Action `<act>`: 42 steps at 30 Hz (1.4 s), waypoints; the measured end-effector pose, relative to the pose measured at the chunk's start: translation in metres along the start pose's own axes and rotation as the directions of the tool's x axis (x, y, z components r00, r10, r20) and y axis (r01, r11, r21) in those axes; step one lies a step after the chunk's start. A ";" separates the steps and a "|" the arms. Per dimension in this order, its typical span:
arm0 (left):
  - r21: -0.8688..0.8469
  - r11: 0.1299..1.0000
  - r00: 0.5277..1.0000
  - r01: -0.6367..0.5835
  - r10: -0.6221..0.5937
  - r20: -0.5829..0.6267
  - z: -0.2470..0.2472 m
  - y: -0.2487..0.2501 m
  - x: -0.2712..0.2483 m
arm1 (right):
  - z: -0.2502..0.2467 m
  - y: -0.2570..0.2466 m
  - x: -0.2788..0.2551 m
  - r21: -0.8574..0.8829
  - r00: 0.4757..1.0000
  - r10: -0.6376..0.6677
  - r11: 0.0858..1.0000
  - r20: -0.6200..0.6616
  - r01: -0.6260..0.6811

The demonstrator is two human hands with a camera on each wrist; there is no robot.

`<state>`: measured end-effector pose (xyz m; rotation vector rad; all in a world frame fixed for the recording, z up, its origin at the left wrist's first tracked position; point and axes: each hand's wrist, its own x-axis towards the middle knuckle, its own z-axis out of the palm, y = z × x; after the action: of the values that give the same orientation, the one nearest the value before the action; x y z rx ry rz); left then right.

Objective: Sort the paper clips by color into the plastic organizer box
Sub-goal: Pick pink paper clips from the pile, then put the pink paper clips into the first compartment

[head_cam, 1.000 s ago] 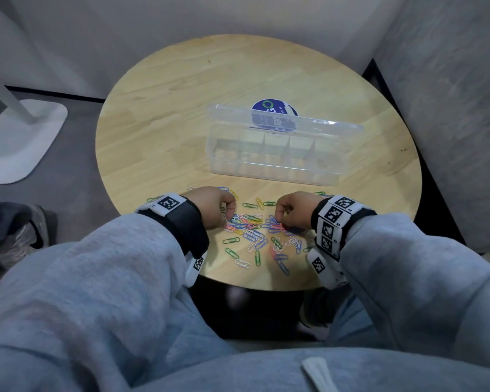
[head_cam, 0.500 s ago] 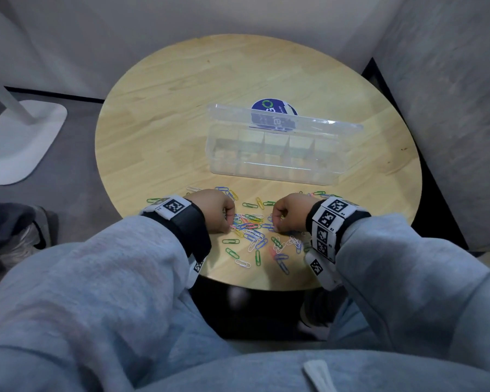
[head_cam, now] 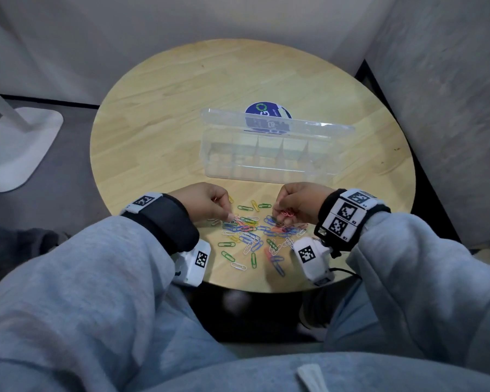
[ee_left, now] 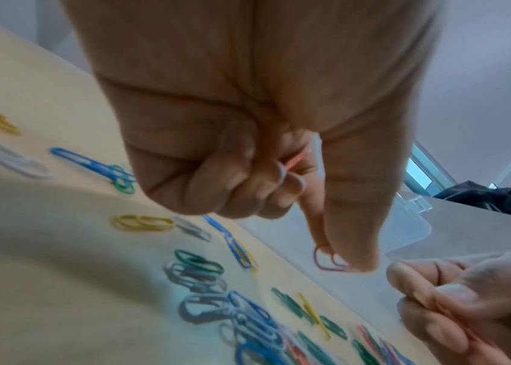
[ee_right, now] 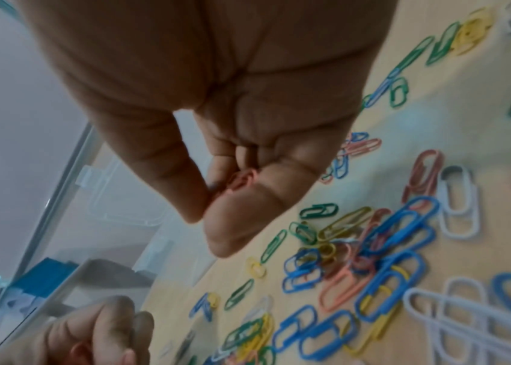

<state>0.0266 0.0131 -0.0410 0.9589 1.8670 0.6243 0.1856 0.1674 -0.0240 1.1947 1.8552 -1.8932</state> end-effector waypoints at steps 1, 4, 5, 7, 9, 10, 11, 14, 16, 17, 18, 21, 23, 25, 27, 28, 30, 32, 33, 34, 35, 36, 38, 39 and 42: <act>-0.035 0.999 1.000 0.006 -0.006 -0.021 0.000 0.000 0.000 | 0.000 -0.001 0.000 0.034 1.000 0.006 0.999 -0.004 -0.006; -0.188 0.981 0.990 0.050 -0.074 -0.122 -0.004 0.004 0.001 | 0.003 -0.009 0.002 0.167 1.000 0.013 0.986 0.019 -0.016; -0.263 0.963 0.982 0.062 -0.106 -0.156 -0.006 0.006 0.002 | 0.005 -0.014 0.001 0.199 0.999 0.006 0.980 0.034 -0.013; -0.415 0.908 0.962 0.061 -0.165 -0.219 -0.013 0.009 0.002 | 0.008 -0.028 0.002 0.257 0.999 -0.017 0.966 0.046 0.005; -0.520 0.853 0.940 0.029 -0.200 -0.276 -0.021 0.009 0.001 | 0.010 -0.044 0.006 0.311 0.999 -0.040 0.950 0.028 0.029; -0.553 0.833 0.929 0.009 -0.211 -0.303 -0.025 0.009 0.001 | 0.010 -0.052 0.009 0.334 0.999 -0.050 0.941 0.007 0.045; -0.576 0.818 0.920 -0.008 -0.220 -0.324 -0.029 0.009 0.001 | 0.012 -0.061 0.012 0.357 0.998 -0.054 0.932 -0.019 0.058; -0.615 0.787 0.894 -0.048 -0.240 -0.378 -0.039 0.012 0.004 | 0.021 -0.086 0.019 0.430 0.995 -0.063 0.898 -0.080 0.091; -0.609 0.788 0.873 -0.086 -0.235 -0.427 -0.046 0.018 0.009 | 0.030 -0.098 0.024 0.443 0.992 -0.063 0.890 -0.111 0.106; -0.602 0.792 0.863 -0.100 -0.232 -0.449 -0.050 0.022 0.012 | 0.035 -0.103 0.027 0.427 0.991 -0.062 0.898 -0.119 0.108; -0.596 0.795 0.855 -0.110 -0.230 -0.465 -0.054 0.025 0.015 | 0.040 -0.107 0.029 0.407 0.990 -0.062 0.907 -0.126 0.108; -0.608 0.781 0.852 -0.144 -0.215 -0.477 -0.059 0.037 0.024 | 0.048 -0.111 0.030 0.349 0.987 -0.060 0.931 -0.152 0.110; -0.620 0.774 0.864 -0.131 -0.217 -0.454 -0.060 0.046 0.028 | 0.044 -0.107 0.031 0.366 0.987 -0.083 0.922 -0.135 0.128; -0.646 0.754 0.881 -0.116 -0.222 -0.417 -0.059 0.052 0.031 | 0.037 -0.101 0.029 0.388 0.985 -0.135 0.907 -0.105 0.165; -0.662 0.742 0.892 -0.110 -0.219 -0.395 -0.056 0.056 0.032 | 0.026 -0.091 0.026 0.336 0.979 -0.158 0.922 -0.129 0.193; -0.668 0.736 0.896 -0.107 -0.220 -0.386 -0.054 0.058 0.032 | 0.021 -0.085 0.023 0.295 0.977 -0.163 0.935 -0.137 0.197; -0.669 0.737 0.902 -0.097 -0.220 -0.373 -0.049 0.057 0.029 | 0.013 -0.073 0.018 0.192 0.977 -0.177 0.961 -0.117 0.197; -0.644 0.758 0.911 -0.104 -0.187 -0.367 -0.047 0.055 0.026 | 0.007 -0.060 0.013 0.094 0.978 -0.190 0.976 -0.085 0.197; -0.625 0.771 0.912 -0.119 -0.164 -0.375 -0.047 0.054 0.024 | 0.005 -0.053 0.011 0.047 0.978 -0.198 0.978 -0.070 0.202; -0.606 0.783 0.910 -0.140 -0.140 -0.391 -0.048 0.053 0.021 | 0.004 -0.047 0.009 -0.002 0.976 -0.208 0.978 -0.059 0.208; -0.589 0.792 0.905 -0.161 -0.120 -0.408 -0.049 0.050 0.018 | 0.003 -0.042 0.007 -0.060 0.975 -0.215 0.975 -0.050 0.212; -0.566 0.806 0.901 -0.173 -0.102 -0.421 -0.049 0.047 0.014 | 0.002 -0.037 0.004 -0.131 0.975 -0.216 0.969 -0.044 0.209; -0.441 0.885 0.892 -0.149 -0.072 -0.446 -0.048 0.039 0.006 | 0.003 -0.030 0.002 -0.303 0.978 -0.205 0.935 -0.045 0.182; -0.331 0.937 0.890 -0.112 -0.053 -0.453 -0.047 0.034 0.002 | 0.003 -0.028 0.001 -0.396 0.979 -0.196 0.904 -0.052 0.160; -0.017 0.999 0.926 0.033 -0.037 -0.375 -0.036 0.023 -0.004 | 0.006 -0.022 0.004 -0.659 0.980 -0.182 0.747 -0.074 0.089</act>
<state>0.0035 0.0215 -0.0057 0.8388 2.2090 0.8413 0.1660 0.1672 -0.0117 0.9616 2.4365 -1.0368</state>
